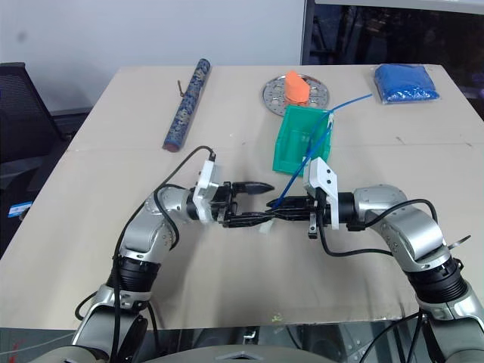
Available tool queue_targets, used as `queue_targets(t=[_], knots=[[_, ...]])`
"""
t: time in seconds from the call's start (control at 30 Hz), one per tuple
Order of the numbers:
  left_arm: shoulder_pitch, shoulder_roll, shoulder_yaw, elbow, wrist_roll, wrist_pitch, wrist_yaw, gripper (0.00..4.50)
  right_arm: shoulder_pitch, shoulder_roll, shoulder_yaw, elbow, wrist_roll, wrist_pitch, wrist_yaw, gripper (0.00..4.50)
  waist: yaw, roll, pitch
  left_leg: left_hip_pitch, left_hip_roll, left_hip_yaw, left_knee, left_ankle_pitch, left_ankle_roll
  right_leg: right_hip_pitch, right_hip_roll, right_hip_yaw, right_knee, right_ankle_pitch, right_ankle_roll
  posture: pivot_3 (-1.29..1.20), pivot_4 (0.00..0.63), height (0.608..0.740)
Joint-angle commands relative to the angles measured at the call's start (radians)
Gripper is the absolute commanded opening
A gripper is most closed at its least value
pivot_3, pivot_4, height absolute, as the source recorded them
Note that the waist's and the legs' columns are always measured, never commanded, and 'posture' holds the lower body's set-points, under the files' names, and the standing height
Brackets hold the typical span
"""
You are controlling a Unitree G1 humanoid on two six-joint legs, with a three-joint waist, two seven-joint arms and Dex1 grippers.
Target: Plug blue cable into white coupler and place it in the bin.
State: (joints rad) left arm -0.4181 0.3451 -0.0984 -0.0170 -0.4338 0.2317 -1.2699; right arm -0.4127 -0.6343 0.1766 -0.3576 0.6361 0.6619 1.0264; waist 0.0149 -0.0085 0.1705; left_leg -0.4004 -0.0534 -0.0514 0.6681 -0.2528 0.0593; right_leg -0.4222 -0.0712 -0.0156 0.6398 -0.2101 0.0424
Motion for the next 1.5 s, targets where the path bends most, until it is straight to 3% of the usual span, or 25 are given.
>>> queue_targets(t=[0.03, 0.2, 0.43, 0.67, 0.87, 1.0, 1.1, 1.2, 1.37, 1.5], knots=[[0.005, 0.026, 0.030, -0.133, -0.015, 0.006, 0.071, 4.45, -0.023, -0.006, -0.057, -0.003, 0.048, 0.068, -0.028, 0.00, 0.000, 0.000, 0.000, 0.000, 0.000, 0.000, 0.000, 0.000, 0.000, 0.000, 0.000, 0.000, 0.000, 0.000, 0.000, 0.00, 0.150, 0.740], [0.060, 0.095, 0.032, -0.239, 0.023, 0.078, 0.197, 4.45, -0.082, 0.010, -0.104, 0.079, 0.018, 0.046, -0.072, 0.00, -0.003, 0.000, 0.000, 0.000, 0.000, 0.001, 0.000, 0.000, 0.000, 0.000, 0.000, 0.001, 0.000, 0.000, 0.000, 0.00, 0.150, 0.740], [0.114, 0.250, 0.112, -0.462, -0.158, 0.383, 0.282, 4.45, -0.215, 0.021, -0.056, 0.290, -0.133, -0.091, -0.039, 0.00, -0.002, 0.000, 0.001, 0.000, 0.000, 0.001, -0.001, 0.000, 0.000, -0.001, 0.001, 0.000, 0.000, 0.000, 0.000, 0.00, 0.150, 0.740], [-0.033, 0.400, 0.198, -0.545, -0.309, 0.729, 0.435, 4.45, -0.427, 0.083, -0.023, 0.599, -0.259, -0.211, 0.009, 0.00, -0.004, -0.002, 0.002, 0.001, 0.000, 0.001, -0.001, 0.000, -0.001, 0.000, 0.003, 0.000, 0.001, 0.000, 0.000, 0.00, 0.150, 0.740], [-0.204, 0.418, 0.275, -0.525, -0.436, 0.923, 0.572, 4.45, -0.602, 0.151, -0.020, 0.918, -0.344, -0.276, 0.036, 0.00, -0.008, -0.004, 0.004, 0.001, -0.001, 0.000, -0.001, 0.003, -0.005, 0.000, 0.003, 0.001, 0.001, 0.000, 0.000, 0.00, 0.150, 0.740], [-0.247, 0.424, 0.279, -0.508, -0.431, 0.954, 0.637, 4.50, -0.727, 0.205, -0.041, 1.167, -0.423, -0.403, -0.051, 1.55, -0.023, -0.005, 0.004, 0.001, -0.001, 0.001, -0.003, 0.004, -0.007, -0.001, 0.003, 0.002, 0.001, 0.000, 0.000, 0.00, 0.150, 0.740], [-0.263, 0.419, 0.282, -0.497, -0.429, 0.961, 0.674, 4.50, -0.815, 0.226, -0.089, 1.330, -0.457, -0.504, -0.181, 3.15, -0.028, -0.006, 0.006, 0.001, -0.002, 0.001, -0.007, 0.005, -0.009, -0.003, 0.002, 0.003, 0.001, 0.000, 0.000, 0.00, 0.150, 0.740], [-0.241, 0.427, 0.277, -0.512, -0.402, 0.948, 0.712, 4.50, -0.872, 0.201, -0.121, 1.443, -0.510, -0.606, -0.344, 4.43, -0.028, -0.006, 0.006, 0.001, -0.002, 0.001, -0.013, 0.007, -0.012, -0.006, 0.001, 0.004, 0.001, 0.000, 0.000, 0.00, 0.150, 0.740], [-0.159, 0.424, 0.292, -0.560, -0.344, 0.893, 0.778, 4.50, -0.813, 0.141, -0.161, 1.398, -0.517, -0.654, -0.310, 4.47, -0.030, -0.006, 0.006, 0.001, -0.002, 0.002, -0.019, 0.008, -0.014, -0.009, 0.001, 0.005, 0.001, 0.000, -0.001, 0.00, 0.150, 0.740], [-0.014, 0.389, 0.321, -0.622, -0.267, 0.755, 0.812, 4.50, -0.605, 0.091, -0.221, 1.116, -0.433, -0.590, -0.212, 4.47, -0.029, -0.006, 0.006, 0.000, -0.002, 0.002, -0.020, 0.008, -0.014, -0.009, 0.001, 0.005, -0.001, 0.000, -0.001, 0.00, 0.150, 0.740]])
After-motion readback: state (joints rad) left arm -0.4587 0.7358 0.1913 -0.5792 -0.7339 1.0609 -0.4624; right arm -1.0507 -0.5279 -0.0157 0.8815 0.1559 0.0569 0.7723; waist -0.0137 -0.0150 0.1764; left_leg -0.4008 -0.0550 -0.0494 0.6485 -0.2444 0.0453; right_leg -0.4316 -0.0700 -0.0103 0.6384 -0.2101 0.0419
